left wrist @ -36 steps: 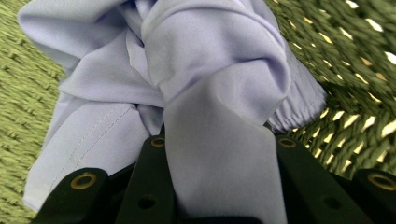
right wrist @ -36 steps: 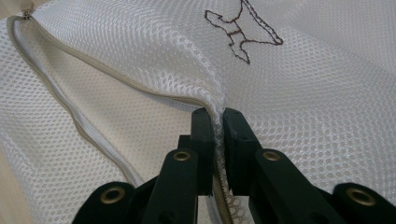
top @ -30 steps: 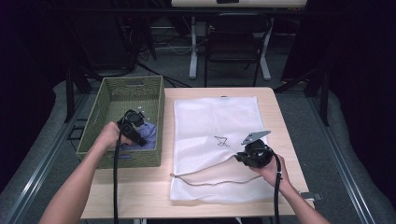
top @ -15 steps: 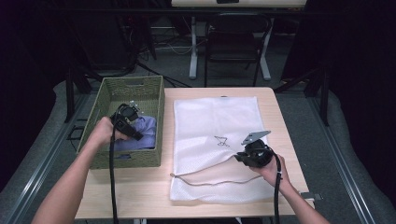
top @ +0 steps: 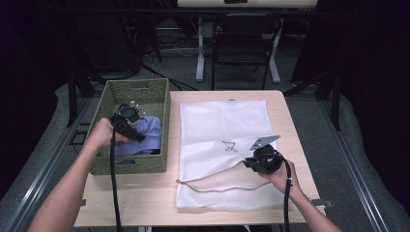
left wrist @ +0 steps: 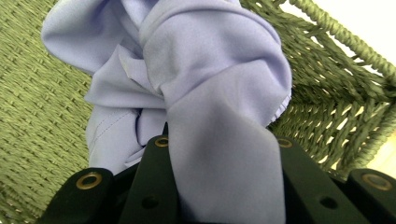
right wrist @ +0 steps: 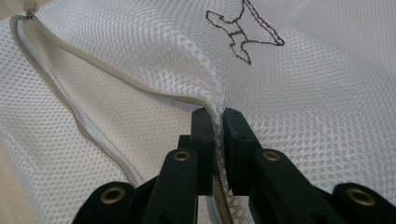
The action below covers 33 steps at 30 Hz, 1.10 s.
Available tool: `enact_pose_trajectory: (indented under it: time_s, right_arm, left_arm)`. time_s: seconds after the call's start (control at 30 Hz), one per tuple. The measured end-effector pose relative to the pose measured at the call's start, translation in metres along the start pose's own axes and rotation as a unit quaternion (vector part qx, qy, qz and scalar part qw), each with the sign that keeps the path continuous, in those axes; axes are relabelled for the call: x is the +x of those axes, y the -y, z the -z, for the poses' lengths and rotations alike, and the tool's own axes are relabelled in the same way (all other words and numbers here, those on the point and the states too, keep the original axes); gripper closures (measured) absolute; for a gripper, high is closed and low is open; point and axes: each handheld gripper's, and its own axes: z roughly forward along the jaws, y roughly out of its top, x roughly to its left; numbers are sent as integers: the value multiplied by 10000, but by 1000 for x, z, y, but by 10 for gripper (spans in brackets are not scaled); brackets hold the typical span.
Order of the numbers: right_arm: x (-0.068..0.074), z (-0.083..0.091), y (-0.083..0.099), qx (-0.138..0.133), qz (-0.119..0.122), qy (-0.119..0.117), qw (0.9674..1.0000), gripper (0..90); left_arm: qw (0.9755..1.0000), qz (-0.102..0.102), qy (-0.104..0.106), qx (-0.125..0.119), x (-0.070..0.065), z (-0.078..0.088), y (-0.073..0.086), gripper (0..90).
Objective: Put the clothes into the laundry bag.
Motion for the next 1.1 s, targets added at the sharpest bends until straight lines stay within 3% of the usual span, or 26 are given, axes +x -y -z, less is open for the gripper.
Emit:
enact_pose_trajectory:
  time_s: [1.1]
  right_arm:
    - [1, 1, -1, 19, -27, -13, 10000, 849]
  left_arm:
    - [9992, 139, -265, -249, 2, 40, 1, 763]
